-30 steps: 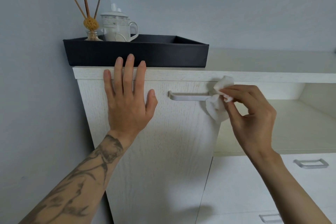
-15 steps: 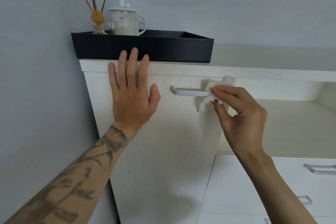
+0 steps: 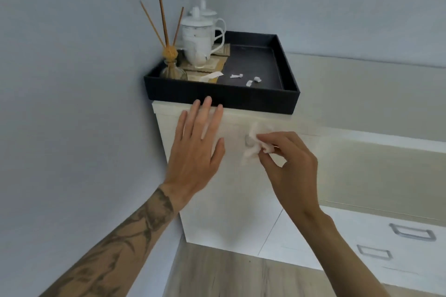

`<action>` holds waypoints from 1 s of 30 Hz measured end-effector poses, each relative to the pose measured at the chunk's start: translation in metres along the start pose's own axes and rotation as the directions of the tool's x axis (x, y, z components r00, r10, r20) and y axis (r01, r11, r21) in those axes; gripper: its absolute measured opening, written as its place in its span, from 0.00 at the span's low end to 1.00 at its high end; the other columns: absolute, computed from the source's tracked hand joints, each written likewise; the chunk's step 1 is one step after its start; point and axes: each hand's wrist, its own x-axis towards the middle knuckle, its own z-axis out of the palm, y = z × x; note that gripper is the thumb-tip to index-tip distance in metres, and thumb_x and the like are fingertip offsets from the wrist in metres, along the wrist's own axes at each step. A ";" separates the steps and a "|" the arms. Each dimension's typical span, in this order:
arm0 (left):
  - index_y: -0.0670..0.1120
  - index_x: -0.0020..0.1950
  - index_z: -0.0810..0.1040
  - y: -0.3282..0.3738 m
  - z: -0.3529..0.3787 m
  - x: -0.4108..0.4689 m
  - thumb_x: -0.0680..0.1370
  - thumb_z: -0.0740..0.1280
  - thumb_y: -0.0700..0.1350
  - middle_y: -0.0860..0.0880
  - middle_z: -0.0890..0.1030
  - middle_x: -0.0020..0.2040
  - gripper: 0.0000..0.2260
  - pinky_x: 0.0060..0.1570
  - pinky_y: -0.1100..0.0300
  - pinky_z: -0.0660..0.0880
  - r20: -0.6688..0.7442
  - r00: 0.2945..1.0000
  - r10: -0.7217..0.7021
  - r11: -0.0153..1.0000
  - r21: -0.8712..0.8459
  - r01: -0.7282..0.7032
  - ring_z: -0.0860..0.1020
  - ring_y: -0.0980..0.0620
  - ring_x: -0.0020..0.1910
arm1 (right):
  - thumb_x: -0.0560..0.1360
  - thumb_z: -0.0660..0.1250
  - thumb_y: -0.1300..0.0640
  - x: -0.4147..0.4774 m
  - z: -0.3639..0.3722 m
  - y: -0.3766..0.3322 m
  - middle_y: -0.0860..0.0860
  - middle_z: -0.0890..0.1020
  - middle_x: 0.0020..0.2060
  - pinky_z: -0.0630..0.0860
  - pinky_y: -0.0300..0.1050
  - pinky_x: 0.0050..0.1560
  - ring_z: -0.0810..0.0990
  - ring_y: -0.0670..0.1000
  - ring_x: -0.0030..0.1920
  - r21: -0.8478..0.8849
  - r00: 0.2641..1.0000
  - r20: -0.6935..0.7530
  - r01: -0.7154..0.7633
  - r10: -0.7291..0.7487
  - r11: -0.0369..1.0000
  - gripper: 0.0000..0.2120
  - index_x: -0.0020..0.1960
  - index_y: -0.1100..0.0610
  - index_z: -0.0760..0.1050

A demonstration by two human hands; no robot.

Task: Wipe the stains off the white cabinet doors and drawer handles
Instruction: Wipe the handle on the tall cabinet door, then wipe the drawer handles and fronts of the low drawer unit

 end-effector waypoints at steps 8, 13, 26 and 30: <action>0.52 0.83 0.64 0.027 -0.172 0.015 0.85 0.44 0.65 0.46 0.62 0.84 0.32 0.81 0.46 0.53 0.501 0.837 -0.220 0.973 0.055 0.223 0.63 0.43 0.82 | 0.76 0.78 0.62 0.079 -0.085 -0.113 0.47 0.84 0.49 0.79 0.28 0.49 0.82 0.42 0.45 -0.024 0.921 0.338 -0.194 0.191 0.981 0.07 0.53 0.55 0.86; 0.55 0.86 0.53 0.056 -0.318 0.050 0.85 0.46 0.65 0.50 0.54 0.86 0.30 0.83 0.49 0.47 0.674 0.640 -0.369 0.919 0.160 0.361 0.53 0.48 0.85 | 0.77 0.76 0.63 0.127 -0.146 -0.205 0.47 0.83 0.50 0.79 0.34 0.48 0.81 0.43 0.45 -0.054 0.862 0.471 -0.183 0.187 0.982 0.08 0.56 0.55 0.87; 0.53 0.86 0.54 0.166 -0.599 -0.008 0.88 0.52 0.60 0.50 0.57 0.85 0.27 0.82 0.50 0.54 0.413 0.528 -0.742 0.670 0.432 0.604 0.57 0.49 0.84 | 0.76 0.74 0.66 0.129 -0.249 -0.391 0.49 0.86 0.46 0.75 0.28 0.47 0.84 0.47 0.45 0.329 0.737 0.613 0.091 -0.286 0.940 0.09 0.54 0.56 0.86; 0.53 0.86 0.53 0.236 -0.690 -0.074 0.87 0.52 0.60 0.50 0.58 0.85 0.28 0.82 0.50 0.55 0.286 0.421 -0.860 0.509 0.516 0.689 0.57 0.49 0.83 | 0.76 0.74 0.66 0.080 -0.291 -0.456 0.48 0.85 0.44 0.79 0.37 0.49 0.83 0.44 0.44 0.482 0.655 0.642 0.059 -0.398 0.874 0.08 0.50 0.55 0.86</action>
